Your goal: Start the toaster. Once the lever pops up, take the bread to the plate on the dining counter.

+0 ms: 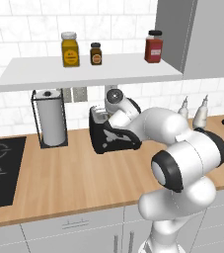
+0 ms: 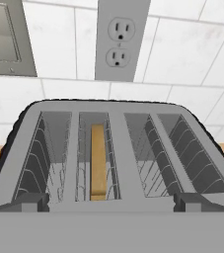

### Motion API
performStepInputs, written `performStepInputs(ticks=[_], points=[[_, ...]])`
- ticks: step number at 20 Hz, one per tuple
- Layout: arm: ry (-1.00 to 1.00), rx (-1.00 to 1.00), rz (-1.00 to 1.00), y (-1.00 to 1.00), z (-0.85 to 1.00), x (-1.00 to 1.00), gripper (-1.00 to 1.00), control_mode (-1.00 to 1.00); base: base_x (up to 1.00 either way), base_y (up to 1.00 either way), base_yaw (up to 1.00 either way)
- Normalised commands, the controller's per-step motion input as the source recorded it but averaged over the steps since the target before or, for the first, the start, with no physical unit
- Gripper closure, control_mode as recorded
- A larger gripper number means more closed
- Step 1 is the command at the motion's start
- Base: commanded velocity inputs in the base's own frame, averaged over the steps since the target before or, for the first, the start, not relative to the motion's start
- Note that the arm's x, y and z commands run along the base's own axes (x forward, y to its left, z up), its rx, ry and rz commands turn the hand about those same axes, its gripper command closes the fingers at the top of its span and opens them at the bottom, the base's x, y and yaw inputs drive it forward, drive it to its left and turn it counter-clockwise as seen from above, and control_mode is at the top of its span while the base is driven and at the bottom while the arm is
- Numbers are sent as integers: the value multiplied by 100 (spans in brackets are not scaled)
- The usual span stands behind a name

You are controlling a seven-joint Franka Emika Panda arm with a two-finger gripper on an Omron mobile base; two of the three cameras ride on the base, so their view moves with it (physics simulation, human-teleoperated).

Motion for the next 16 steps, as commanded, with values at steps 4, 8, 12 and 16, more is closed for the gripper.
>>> performStepInputs(ticks=[4,8,12,16], points=[[0,0,0,0,0,0,-100,-100,0,0,0],[0,0,0,0,0,0,-100,-100,0,0,0],[0,0,0,0,0,0,-100,-100,0,0,0],[0,0,0,0,0,0,-100,-100,0,0,0]])
